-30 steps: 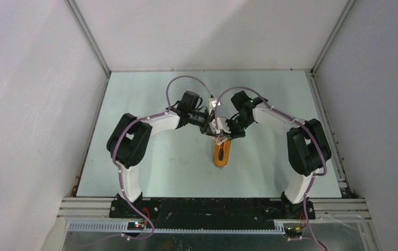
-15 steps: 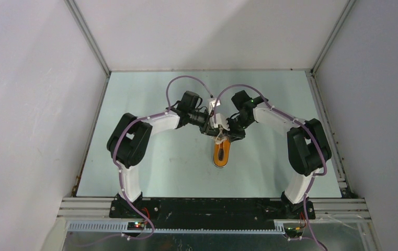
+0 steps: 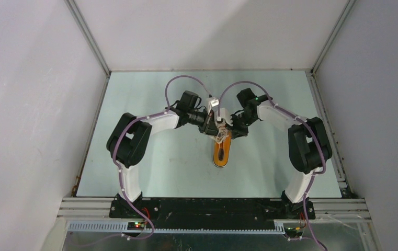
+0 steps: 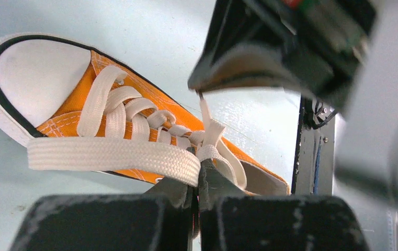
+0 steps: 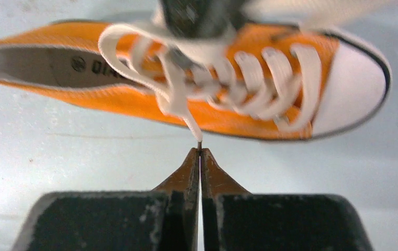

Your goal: Tie the shoes

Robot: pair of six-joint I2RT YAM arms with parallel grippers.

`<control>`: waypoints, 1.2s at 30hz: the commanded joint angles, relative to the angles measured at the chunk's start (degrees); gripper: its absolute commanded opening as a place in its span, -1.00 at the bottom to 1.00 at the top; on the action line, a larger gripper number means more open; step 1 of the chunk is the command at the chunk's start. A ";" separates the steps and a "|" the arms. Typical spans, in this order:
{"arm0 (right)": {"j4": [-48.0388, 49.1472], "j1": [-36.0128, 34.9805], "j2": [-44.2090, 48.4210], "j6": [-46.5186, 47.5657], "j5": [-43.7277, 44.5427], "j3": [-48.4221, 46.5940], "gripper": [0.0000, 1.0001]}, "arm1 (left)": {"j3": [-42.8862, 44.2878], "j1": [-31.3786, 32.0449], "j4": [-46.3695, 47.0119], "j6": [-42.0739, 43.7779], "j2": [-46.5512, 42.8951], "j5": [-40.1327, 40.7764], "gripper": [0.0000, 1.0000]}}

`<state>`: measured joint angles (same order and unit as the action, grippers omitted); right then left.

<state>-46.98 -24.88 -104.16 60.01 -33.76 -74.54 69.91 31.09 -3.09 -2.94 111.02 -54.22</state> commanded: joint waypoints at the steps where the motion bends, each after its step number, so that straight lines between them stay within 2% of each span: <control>1: -1.71 4.71 3.20 -1.10 1.72 0.52 -1.00 | 1.41 0.00 0.22 1.35 -0.84 -0.78 -0.95; 9: -4.20 13.58 8.71 0.69 6.79 7.54 -1.00 | 1.00 0.02 -0.08 1.40 -1.42 -0.46 -0.94; 15: -3.97 16.73 13.77 1.31 11.33 13.99 -1.00 | -0.78 0.02 -1.11 2.70 -2.80 -0.06 -0.88; 17: -3.55 16.79 14.92 0.62 11.79 15.43 -1.00 | -1.08 0.02 -1.57 2.83 -3.26 0.23 -0.78; 23: -3.95 15.19 17.37 -1.44 9.53 16.16 -1.00 | -1.06 -0.02 -5.81 7.35 -6.52 2.18 -0.13; 27: -3.99 12.30 17.75 -2.65 9.37 16.17 -0.99 | -1.41 -1.38 -10.96 11.97 -10.30 5.00 0.04; 32: -2.15 11.66 17.04 -4.10 9.57 16.11 -1.00 | -1.55 -4.21 -15.36 14.15 -12.79 4.69 -0.14; 33: -1.76 11.80 17.01 -4.24 9.76 16.15 -1.00 | -1.47 -4.73 -15.49 13.95 -12.83 4.99 -0.24; 36: -1.64 12.35 17.15 -4.14 10.14 16.17 -1.00 | -1.93 -5.40 -13.62 10.33 -12.77 7.91 -0.29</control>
<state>-49.98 -13.17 -88.18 56.90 -23.99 -58.11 68.66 26.76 -16.19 8.16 99.96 -49.30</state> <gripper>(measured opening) 0.007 0.361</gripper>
